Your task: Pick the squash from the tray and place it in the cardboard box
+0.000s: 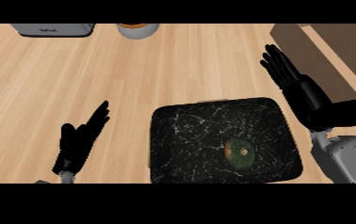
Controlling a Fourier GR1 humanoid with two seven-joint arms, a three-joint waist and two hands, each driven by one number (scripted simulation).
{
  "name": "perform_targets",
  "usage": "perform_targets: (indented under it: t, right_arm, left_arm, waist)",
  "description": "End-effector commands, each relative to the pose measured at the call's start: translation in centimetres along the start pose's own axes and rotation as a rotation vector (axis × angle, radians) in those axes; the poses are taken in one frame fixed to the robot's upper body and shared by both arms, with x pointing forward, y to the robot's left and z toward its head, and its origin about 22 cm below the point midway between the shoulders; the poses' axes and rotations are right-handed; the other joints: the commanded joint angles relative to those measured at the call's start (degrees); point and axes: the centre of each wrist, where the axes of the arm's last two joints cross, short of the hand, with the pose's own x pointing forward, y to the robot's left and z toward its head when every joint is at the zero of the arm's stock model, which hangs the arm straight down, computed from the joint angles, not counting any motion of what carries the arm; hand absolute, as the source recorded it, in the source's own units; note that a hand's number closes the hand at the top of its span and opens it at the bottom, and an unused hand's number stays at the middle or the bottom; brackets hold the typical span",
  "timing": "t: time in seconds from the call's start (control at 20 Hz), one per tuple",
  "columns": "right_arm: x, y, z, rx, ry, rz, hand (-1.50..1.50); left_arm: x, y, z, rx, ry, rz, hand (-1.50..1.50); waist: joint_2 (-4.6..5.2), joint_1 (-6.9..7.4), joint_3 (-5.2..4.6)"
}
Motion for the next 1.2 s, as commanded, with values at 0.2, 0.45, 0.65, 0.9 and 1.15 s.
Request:
perform_targets:
  t: [0.2, 0.45, 0.65, 0.9, 1.15]
  right_arm:
    - [3.5, -2.6, 0.0, 0.287, -0.097, -0.064, -1.5]
    - [0.9, -4.3, 4.0, -0.091, -0.4, 0.042, -1.5]
    - [0.7, -4.2, 6.6, 0.088, -0.557, 0.096, -1.5]
    - [4.6, -5.6, 7.4, 0.293, -0.397, 0.427, -1.5]
    - [7.6, -4.6, 7.4, 0.38, -0.248, 0.817, -1.5]
  left_arm:
    - [6.4, 5.8, -0.2, 0.159, -0.221, 0.116, 0.0]
    - [4.1, 6.4, 2.0, 0.18, -0.195, 0.194, 0.0]
    - [6.0, 8.1, 1.4, 0.195, -0.206, 0.206, 0.0]
    - [6.0, 8.0, 1.1, 0.191, -0.207, 0.201, 0.0]
    - [4.8, 7.7, 1.5, 0.178, -0.2, 0.21, 0.0]
  waist:
    - [1.11, 0.05, 0.29]
    - [0.73, -1.3, 0.39]
    - [1.04, -1.68, 0.29]
    - [1.01, -2.13, 0.11]
    - [0.98, -1.62, -0.06]
